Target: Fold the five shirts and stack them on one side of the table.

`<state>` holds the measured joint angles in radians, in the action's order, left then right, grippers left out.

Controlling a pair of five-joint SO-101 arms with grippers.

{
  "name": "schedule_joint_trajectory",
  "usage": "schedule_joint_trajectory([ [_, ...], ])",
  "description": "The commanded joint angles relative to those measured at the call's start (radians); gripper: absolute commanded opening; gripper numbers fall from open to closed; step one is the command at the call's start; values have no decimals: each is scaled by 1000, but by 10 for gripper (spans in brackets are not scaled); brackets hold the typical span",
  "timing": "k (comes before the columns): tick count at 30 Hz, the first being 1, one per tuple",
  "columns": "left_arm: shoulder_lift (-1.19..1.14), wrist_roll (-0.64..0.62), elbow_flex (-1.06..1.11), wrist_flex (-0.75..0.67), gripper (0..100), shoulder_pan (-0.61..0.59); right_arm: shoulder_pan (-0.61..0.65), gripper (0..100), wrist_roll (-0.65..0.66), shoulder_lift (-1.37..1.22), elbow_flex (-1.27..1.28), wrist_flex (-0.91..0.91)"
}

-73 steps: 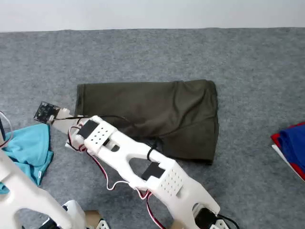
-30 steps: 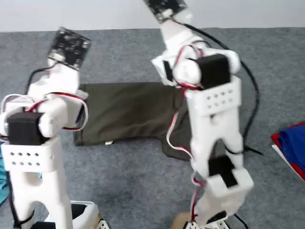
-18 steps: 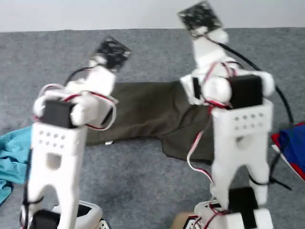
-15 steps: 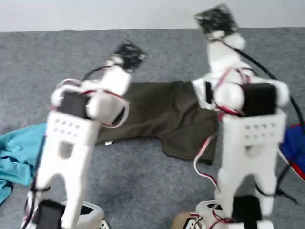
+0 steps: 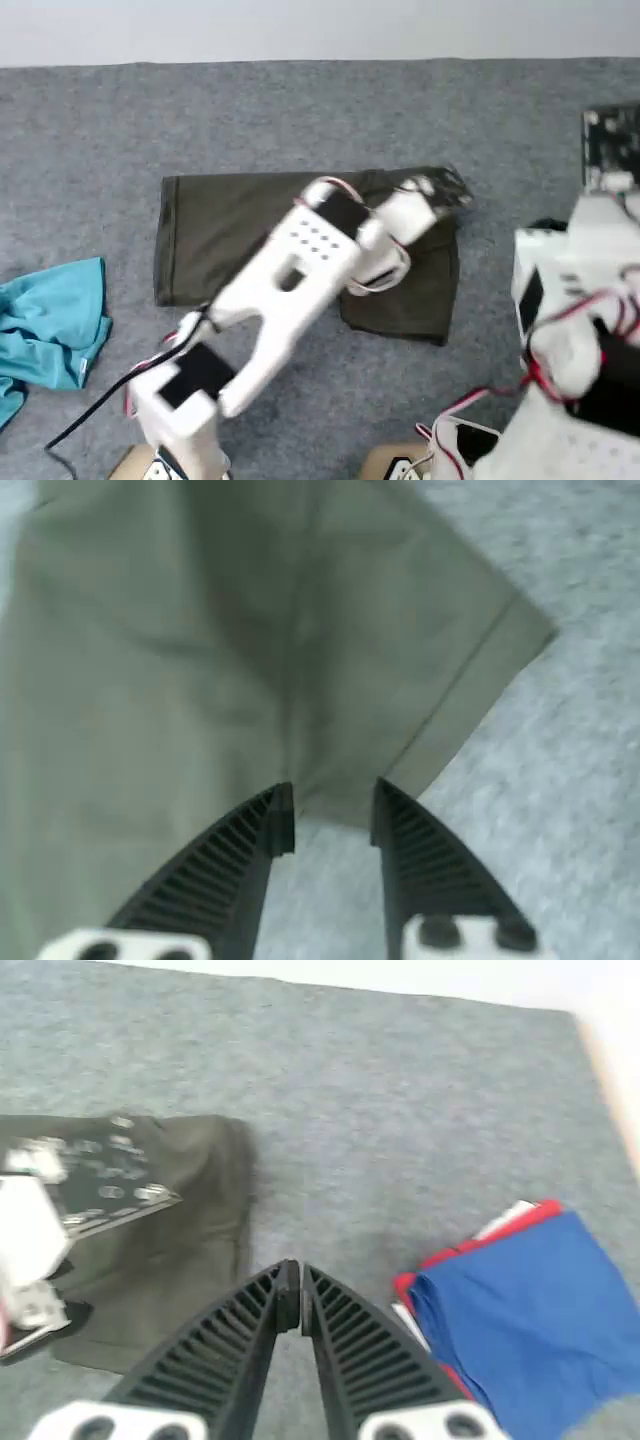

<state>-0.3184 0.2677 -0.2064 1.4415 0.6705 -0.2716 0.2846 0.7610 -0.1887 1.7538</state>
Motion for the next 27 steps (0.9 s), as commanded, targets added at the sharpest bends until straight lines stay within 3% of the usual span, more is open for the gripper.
schedule_joint_trajectory([
  [1, -101, 8, -151, -15, 167, 58, -54, 15, 52, 99, 44, 41],
  [9, -339, 103, -410, 121, 186, 170, -64, 15, 51, 226, 143, 41],
  [27, -733, 141, -857, 296, 204, 190, -64, 14, 46, 242, 206, 39],
])
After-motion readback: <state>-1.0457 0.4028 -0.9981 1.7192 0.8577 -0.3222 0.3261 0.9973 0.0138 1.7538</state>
